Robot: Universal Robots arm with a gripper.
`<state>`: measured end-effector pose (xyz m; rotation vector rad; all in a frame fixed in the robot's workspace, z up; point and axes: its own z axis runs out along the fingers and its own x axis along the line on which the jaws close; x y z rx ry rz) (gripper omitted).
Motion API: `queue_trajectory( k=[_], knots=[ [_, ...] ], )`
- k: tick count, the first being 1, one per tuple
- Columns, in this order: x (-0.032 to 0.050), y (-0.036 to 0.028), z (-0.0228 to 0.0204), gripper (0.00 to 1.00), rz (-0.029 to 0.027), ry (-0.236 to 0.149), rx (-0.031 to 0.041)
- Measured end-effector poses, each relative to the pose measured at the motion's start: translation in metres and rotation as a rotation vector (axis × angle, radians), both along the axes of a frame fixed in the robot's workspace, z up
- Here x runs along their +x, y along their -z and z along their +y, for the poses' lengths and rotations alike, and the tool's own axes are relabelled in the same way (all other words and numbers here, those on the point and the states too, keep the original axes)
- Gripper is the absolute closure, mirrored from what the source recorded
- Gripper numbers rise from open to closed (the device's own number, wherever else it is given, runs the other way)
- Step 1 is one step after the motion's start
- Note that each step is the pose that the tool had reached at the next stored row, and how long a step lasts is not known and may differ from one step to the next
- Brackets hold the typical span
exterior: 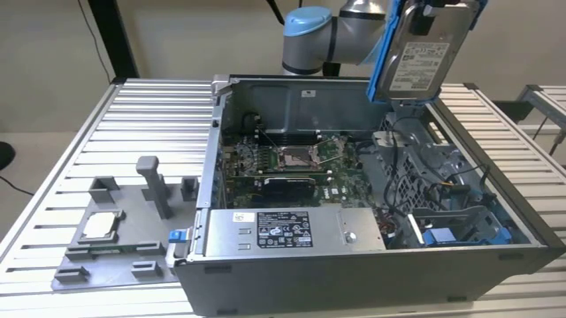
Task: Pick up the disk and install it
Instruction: 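Pick up the disk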
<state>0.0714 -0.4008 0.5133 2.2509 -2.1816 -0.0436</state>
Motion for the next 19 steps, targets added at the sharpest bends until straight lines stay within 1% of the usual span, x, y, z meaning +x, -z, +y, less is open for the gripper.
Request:
queue_trajectory(
  k=[3, 11, 16, 19],
  knots=[
    [-0.0001, 0.0, -0.0066, 1.0, 0.0, 0.0, 0.0],
    [-0.0001, 0.0, -0.0263, 1.0, 0.0, 0.0, 0.0],
    [0.0, 0.0, -0.039, 1.0, 0.0, 0.0, 0.0],
    [0.0, 0.0, -0.0476, 1.0, 0.0, 0.0, 0.0002]
  ],
)
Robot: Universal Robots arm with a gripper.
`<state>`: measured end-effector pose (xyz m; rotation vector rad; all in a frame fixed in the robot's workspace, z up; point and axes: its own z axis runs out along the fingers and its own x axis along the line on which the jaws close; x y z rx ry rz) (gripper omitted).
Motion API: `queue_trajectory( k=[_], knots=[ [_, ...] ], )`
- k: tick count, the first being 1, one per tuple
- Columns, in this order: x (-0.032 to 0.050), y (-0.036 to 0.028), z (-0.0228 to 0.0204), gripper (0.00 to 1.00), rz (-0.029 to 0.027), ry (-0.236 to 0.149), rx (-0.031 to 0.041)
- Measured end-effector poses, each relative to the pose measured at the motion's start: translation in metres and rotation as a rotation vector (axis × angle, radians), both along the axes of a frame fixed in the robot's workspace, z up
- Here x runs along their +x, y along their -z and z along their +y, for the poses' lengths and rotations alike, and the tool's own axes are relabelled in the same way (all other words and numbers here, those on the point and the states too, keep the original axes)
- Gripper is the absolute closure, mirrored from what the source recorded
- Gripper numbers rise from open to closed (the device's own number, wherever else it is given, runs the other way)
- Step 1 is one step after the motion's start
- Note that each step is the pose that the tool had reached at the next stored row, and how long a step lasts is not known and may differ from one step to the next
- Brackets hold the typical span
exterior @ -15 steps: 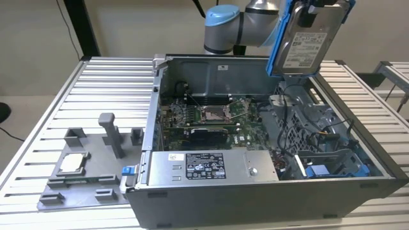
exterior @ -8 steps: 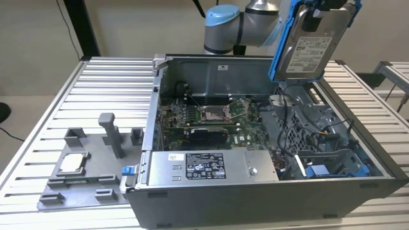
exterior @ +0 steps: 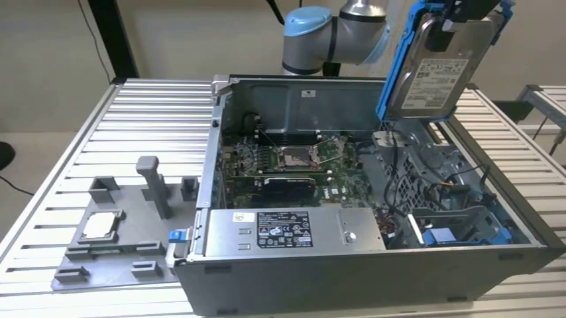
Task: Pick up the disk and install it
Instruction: 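Pick up the disk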
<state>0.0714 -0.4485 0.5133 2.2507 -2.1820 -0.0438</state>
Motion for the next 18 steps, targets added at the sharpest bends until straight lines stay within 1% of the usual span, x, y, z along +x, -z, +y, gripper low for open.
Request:
queue_trajectory(
  k=[2, 4, 7, 10, 12, 15, 18],
  knots=[
    [-0.0001, 0.0, -0.0042, 1.0, 0.0, 0.003, 0.0005],
    [-0.0001, 0.0, -0.0061, 1.0, 0.0, 0.011, 0.0008],
    [-0.0001, 0.0, -0.008, 1.0, 0.0, 0.024, 0.0013],
    [0.0, 0.0, -0.0082, 1.0, 0.0, 0.024, 0.0013],
    [0.0, 0.0, -0.0092, 1.0, 0.0, 0.024, 0.0012],
    [0.0001, 0.0, -0.0141, 1.0, 0.0001, 0.024, 0.0013],
    [0.0003, 0.0, -0.0214, 1.0, 0.0005, 0.024, 0.0015]
  ],
)
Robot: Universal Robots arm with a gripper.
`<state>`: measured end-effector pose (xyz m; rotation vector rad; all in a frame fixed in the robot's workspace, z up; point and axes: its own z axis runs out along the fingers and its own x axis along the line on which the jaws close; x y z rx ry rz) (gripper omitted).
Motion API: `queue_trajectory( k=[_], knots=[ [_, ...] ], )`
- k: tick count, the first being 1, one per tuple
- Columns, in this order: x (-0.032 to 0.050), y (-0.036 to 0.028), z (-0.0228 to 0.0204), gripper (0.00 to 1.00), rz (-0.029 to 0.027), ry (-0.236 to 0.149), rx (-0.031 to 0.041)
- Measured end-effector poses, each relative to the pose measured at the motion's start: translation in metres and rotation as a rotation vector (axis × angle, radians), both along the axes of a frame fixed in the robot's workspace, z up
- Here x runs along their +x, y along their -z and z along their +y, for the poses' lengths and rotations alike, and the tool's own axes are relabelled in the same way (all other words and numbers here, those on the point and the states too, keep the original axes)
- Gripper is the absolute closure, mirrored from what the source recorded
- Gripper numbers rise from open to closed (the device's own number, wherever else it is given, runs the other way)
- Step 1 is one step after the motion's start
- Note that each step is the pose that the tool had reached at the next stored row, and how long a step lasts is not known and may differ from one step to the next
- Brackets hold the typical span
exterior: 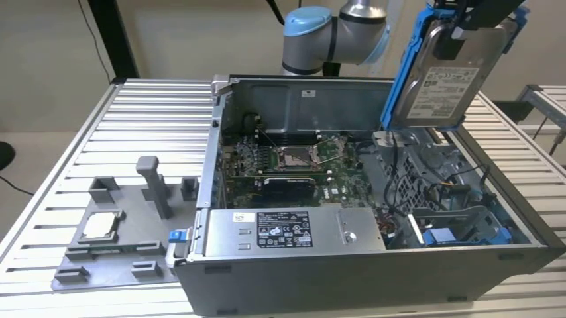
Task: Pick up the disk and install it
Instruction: 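Pick up the disk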
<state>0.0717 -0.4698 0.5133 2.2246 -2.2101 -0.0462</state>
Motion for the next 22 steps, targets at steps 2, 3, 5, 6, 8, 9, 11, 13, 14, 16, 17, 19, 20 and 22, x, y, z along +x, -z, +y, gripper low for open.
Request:
queue_trajectory(
  k=[2, 3, 5, 6, 8, 9, 11, 13, 14, 16, 17, 19, 20, 22],
  knots=[
    [0.0, -0.0001, -0.0044, 1.0, 0.0001, 0.0, 0.0002],
    [0.0001, -0.0001, -0.0069, 1.0, 0.0002, 0.0, 0.0004],
    [0.0001, -0.0002, -0.0115, 1.0, 0.0004, 0.0, 0.0008],
    [0.0001, -0.0003, -0.0133, 1.0, 0.0005, 0.0, 0.0012],
    [0.0001, -0.0014, -0.0158, 1.0, 0.0006, 0.0, 0.0015],
    [0.0001, -0.0024, -0.017, 1.0, 0.0006, 0.0, 0.0021],
    [0.0002, -0.0046, -0.0187, 1.0, 0.0006, 0.0, 0.004],
    [0.0003, -0.0059, -0.021, 1.0, 0.0007, 0.0, 0.0057],
    [0.0005, -0.0064, -0.0226, 1.0, 0.0007, 0.0, 0.0066],
    [0.0007, -0.0068, -0.0264, 1.0, 0.0006, 0.0, 0.008],
    [0.0009, -0.0068, -0.029, 1.0, 0.0007, 0.0, 0.0083],
    [0.0014, -0.0068, -0.0345, 1.0, 0.0008, 0.0, 0.0087],
    [0.0016, -0.0068, -0.0372, 1.0, 0.0011, 0.0, 0.0088],
    [0.0022, -0.0069, -0.0424, 1.0, 0.0018, 0.0, 0.0089]
  ],
)
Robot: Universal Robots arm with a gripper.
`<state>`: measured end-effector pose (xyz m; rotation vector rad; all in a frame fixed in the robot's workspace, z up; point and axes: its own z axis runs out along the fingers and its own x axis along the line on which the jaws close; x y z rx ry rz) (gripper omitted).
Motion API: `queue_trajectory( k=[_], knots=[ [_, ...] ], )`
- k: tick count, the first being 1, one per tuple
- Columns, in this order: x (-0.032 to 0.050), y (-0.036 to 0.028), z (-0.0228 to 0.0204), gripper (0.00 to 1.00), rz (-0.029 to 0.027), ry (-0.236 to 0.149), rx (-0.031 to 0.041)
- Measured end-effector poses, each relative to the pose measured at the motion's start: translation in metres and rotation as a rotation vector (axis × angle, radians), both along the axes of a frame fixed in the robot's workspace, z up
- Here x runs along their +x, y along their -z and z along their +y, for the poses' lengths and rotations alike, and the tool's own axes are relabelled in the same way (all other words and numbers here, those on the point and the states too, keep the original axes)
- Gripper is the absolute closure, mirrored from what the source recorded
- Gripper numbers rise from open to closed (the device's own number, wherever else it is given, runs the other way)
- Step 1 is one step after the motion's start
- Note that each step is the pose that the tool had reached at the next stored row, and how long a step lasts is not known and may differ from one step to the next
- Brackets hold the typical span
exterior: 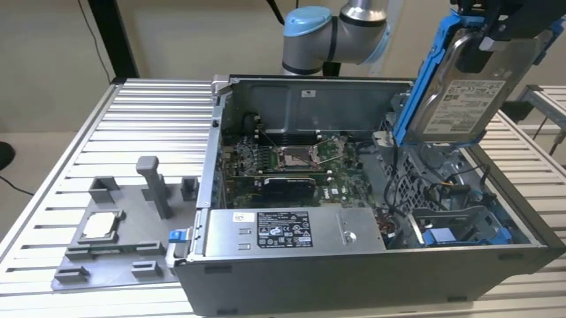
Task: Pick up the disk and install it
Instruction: 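Pick up the disk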
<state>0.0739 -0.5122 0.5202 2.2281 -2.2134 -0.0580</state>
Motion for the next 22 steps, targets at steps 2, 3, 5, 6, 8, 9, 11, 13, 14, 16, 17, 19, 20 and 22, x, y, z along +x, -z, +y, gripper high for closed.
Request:
queue_trajectory(
  k=[2, 3, 5, 6, 8, 9, 11, 13, 14, 16, 17, 19, 20, 22],
  knots=[
    [0.0005, 0.0001, -0.0042, 1.0, 0.0008, 0.0, 0.0001],
    [0.0007, 0.0, -0.0057, 1.0, 0.0012, 0.0, 0.0],
    [0.0011, 0.0001, -0.0084, 1.0, 0.0018, 0.0, 0.0001],
    [0.0013, 0.0, -0.0096, 1.0, 0.002, 0.0, 0.0001],
    [0.0017, 0.0, -0.0125, 1.0, 0.0026, 0.0, 0.0001],
    [0.0019, 0.0, -0.0141, 1.0, 0.003, 0.0, 0.0001],
    [0.0024, 0.0, -0.0176, 1.0, 0.0039, 0.0, 0.0001],
    [0.0032, 0.0001, -0.0208, 1.0, 0.0055, 0.0, 0.0002],
    [0.0038, 0.0001, -0.022, 1.0, 0.0067, 0.0, 0.0001],
    [0.0047, 0.0002, -0.0234, 1.0, 0.0082, 0.0, 0.0002],
    [0.005, 0.0003, -0.0239, 1.0, 0.0084, 0.0, 0.0001],
    [0.005, 0.0003, -0.0241, 1.0, 0.0085, 0.0, 0.0001],
    [0.005, 0.0002, -0.0242, 1.0, 0.0085, 0.0, 0.0],
    [0.0051, 0.0003, -0.027, 1.0, 0.0085, 0.0, 0.0001]
  ],
)
